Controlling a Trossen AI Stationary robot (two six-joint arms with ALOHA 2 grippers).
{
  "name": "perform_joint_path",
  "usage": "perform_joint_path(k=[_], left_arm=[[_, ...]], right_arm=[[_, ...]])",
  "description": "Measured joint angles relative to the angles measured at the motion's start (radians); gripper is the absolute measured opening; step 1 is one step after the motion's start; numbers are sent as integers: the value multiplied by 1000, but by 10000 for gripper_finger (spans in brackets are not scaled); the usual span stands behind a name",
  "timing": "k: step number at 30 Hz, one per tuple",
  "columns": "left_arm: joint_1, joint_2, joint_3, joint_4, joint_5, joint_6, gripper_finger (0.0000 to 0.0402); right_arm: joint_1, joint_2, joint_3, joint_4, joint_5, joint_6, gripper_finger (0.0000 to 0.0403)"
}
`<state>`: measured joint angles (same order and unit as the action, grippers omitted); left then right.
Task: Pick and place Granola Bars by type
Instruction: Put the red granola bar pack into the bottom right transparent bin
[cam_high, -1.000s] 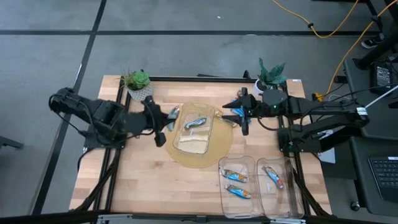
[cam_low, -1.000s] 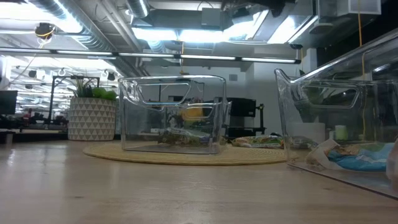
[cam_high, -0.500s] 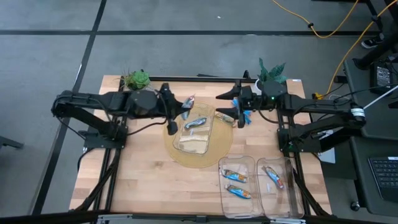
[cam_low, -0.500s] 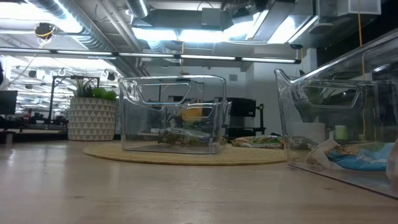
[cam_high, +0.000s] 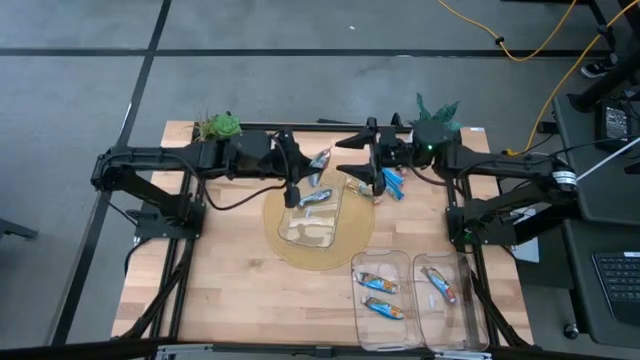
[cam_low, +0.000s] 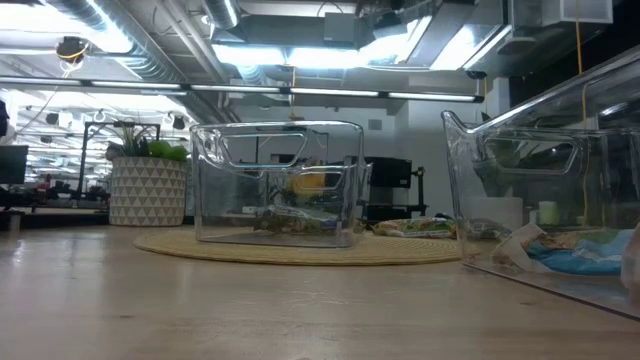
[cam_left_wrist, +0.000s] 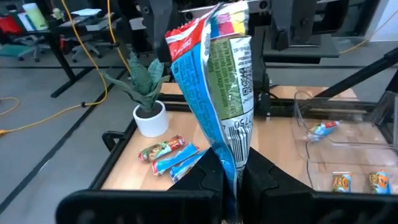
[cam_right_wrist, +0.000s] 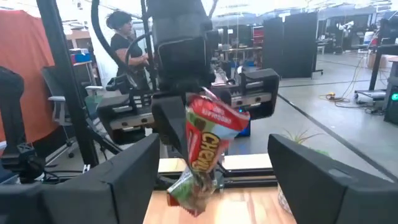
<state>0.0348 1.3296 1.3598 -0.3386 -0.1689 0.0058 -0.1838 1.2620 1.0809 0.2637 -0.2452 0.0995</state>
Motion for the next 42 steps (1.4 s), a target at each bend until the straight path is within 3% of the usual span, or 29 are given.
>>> perform_joint_path(k=[13, 24, 34, 42], left_arm=[[15, 4, 0, 31, 41, 18, 11], [15, 5, 0, 34, 41, 18, 11], [15, 5, 0, 60, 60, 34, 10], [15, 5, 0, 59, 60, 34, 13]], right_arm=[[-27, 65, 12, 41, -88, 57, 300], [-27, 112, 14, 184, -125, 109, 300], [-27, 187, 103, 166, -179, 128, 300], [-27, 194, 109, 160, -178, 122, 235]])
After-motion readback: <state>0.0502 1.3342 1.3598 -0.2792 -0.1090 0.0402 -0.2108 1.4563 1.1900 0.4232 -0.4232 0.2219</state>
